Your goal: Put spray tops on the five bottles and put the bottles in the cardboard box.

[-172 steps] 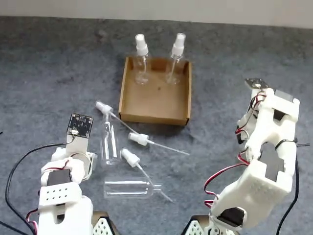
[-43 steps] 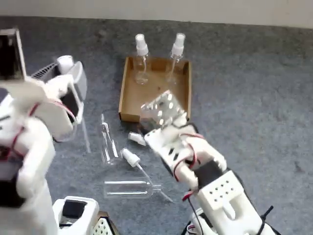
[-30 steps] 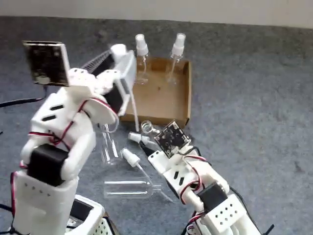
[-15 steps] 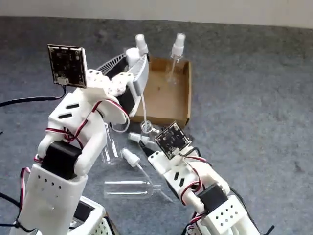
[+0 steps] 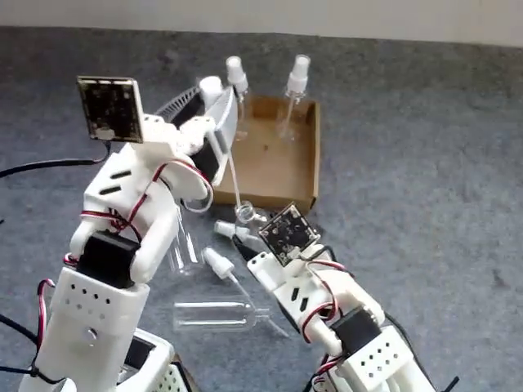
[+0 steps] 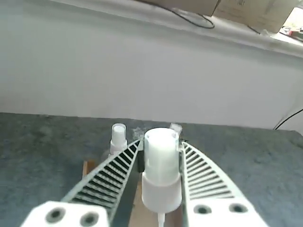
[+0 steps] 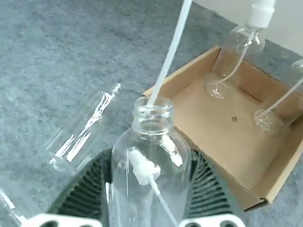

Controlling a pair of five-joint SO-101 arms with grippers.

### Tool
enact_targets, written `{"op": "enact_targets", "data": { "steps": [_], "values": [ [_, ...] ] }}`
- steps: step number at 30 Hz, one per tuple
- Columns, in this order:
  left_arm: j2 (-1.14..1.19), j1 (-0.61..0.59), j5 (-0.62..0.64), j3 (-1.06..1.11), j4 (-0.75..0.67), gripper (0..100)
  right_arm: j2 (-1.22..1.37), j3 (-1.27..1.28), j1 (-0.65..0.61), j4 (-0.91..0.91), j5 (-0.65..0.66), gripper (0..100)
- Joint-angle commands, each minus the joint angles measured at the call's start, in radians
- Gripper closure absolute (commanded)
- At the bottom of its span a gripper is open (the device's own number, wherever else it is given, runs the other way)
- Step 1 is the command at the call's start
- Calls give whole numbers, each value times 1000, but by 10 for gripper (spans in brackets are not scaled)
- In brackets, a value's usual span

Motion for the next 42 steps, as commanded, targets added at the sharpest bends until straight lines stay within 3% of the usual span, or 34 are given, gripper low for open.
{"op": "enact_targets", "data": {
  "steps": [1,5,16,32,42],
  "values": [
    [-22,38,6,62,-25,994,-21,-8,-8,-21,-9,994],
    [-25,51,8,101,-15,994,-21,-8,-4,-21,-9,994],
    [-25,130,6,102,261,994,-21,-8,-2,-22,-9,994],
    [-27,130,2,183,276,989,-21,-8,-2,-22,-11,994],
    [-252,131,-235,193,350,988,-21,-8,-2,-24,-11,994]
  ]
}}
